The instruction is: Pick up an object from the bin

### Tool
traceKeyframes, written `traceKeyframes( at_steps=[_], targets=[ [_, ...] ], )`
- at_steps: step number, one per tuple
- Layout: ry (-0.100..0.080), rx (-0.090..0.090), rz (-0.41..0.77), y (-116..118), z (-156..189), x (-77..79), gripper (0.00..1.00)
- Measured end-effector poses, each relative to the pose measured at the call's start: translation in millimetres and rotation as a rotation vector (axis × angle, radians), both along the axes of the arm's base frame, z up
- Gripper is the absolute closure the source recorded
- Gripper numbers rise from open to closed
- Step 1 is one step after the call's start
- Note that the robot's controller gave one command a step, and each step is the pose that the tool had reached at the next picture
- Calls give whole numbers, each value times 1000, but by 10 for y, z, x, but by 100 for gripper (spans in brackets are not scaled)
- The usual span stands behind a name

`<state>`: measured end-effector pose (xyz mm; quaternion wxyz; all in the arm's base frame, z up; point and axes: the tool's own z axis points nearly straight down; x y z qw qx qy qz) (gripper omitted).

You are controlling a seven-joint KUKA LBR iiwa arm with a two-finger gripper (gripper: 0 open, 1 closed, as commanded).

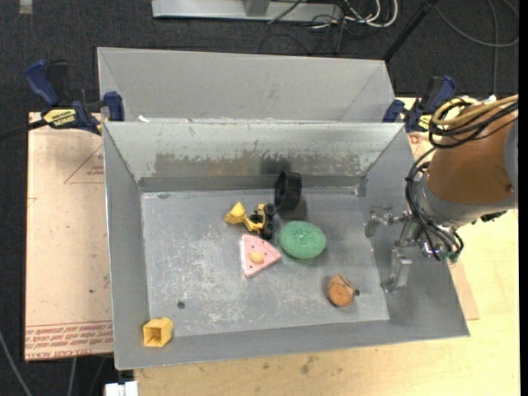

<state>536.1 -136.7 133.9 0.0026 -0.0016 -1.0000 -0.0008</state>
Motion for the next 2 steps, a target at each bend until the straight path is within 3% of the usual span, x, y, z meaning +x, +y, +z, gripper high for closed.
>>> traceKeyframes(
  at_steps=[1, 2],
  targets=[
    [-6, -1, 3, 5, 44, 13, 0],
    [-12, -5, 64, 143, -120, 190, 0]
  ],
)
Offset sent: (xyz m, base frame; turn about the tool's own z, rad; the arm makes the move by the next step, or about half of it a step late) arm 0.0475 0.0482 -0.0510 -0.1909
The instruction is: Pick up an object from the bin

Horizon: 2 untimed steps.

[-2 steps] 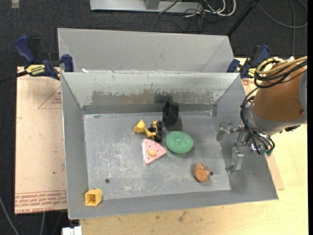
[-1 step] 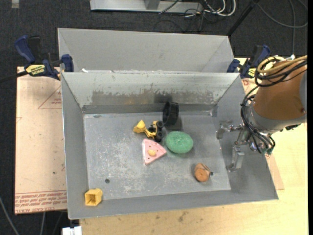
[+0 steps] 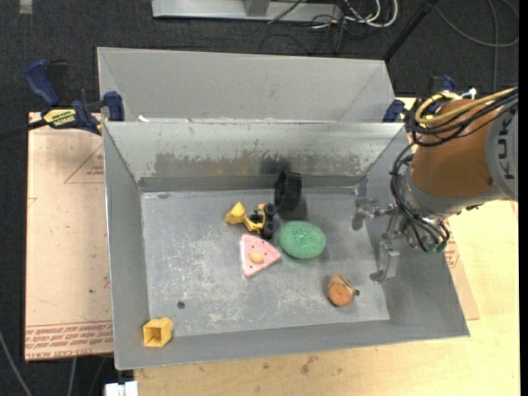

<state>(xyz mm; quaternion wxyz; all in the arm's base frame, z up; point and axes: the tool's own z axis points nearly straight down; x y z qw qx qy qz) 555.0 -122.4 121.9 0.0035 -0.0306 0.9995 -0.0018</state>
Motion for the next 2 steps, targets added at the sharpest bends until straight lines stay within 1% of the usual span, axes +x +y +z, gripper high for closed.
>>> traceKeyframes(
  at_steps=[1, 2],
  targets=[
    [6, 4, 36, 343, -160, 416, 0],
    [2, 5, 22, 527, -269, 552, 0]
  ],
)
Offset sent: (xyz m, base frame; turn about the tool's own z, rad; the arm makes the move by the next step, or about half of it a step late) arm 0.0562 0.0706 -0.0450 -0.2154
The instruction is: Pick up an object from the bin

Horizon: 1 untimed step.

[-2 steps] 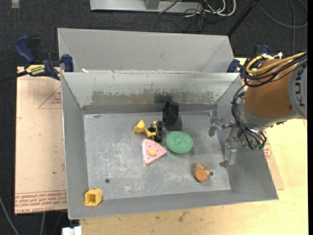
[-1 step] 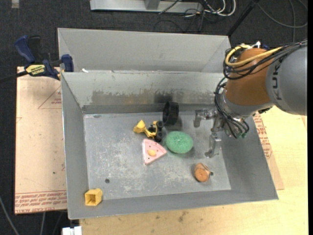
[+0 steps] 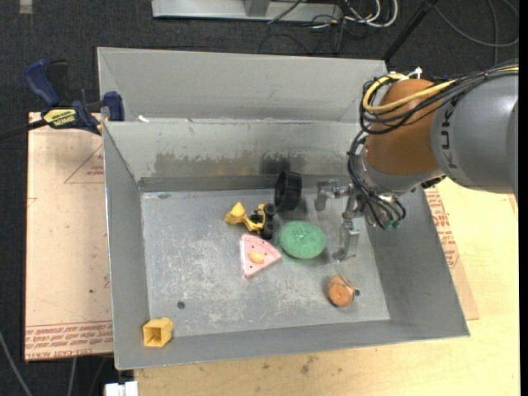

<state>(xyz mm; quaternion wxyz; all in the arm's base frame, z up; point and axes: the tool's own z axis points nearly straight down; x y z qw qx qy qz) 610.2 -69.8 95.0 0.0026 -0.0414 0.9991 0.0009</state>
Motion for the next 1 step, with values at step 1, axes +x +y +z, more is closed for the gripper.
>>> traceKeyframes(
  at_steps=[1],
  targets=[
    [3, -2, 184, 288, -61, -2, 0]
  ],
)
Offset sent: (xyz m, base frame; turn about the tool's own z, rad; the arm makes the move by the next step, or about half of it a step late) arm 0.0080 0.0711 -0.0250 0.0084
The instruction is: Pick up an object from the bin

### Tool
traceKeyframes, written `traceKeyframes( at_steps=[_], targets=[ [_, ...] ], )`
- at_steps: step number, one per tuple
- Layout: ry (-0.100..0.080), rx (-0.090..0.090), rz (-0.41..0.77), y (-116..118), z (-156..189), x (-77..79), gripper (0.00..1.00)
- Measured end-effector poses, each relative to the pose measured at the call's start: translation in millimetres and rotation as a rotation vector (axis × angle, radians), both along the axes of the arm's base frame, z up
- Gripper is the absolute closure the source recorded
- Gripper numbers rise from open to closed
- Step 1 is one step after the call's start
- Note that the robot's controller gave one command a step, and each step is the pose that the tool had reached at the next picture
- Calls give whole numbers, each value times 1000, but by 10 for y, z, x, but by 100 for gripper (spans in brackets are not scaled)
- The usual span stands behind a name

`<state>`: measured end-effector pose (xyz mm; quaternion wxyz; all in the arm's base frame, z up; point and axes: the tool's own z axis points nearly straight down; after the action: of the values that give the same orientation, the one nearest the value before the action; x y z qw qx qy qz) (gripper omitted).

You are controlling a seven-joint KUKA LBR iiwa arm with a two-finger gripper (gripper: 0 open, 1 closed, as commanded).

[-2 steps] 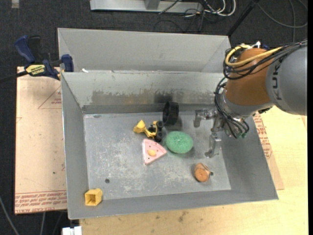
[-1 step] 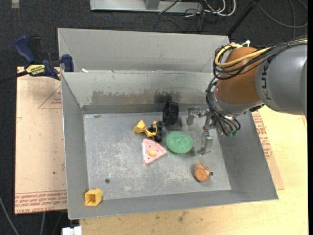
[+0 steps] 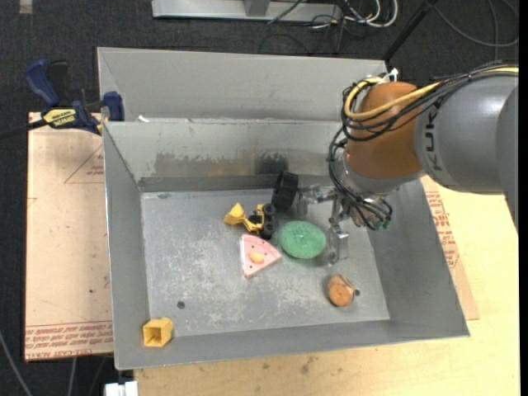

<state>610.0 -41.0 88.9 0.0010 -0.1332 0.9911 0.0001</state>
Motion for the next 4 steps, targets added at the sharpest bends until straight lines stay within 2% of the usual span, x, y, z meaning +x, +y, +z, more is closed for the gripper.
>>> traceKeyframes(
  at_steps=[1, 4],
  targets=[
    [-1, 1, -190, 434, -189, 90, 100],
    [-1, 1, -190, 436, -189, 89, 100]
  ],
)
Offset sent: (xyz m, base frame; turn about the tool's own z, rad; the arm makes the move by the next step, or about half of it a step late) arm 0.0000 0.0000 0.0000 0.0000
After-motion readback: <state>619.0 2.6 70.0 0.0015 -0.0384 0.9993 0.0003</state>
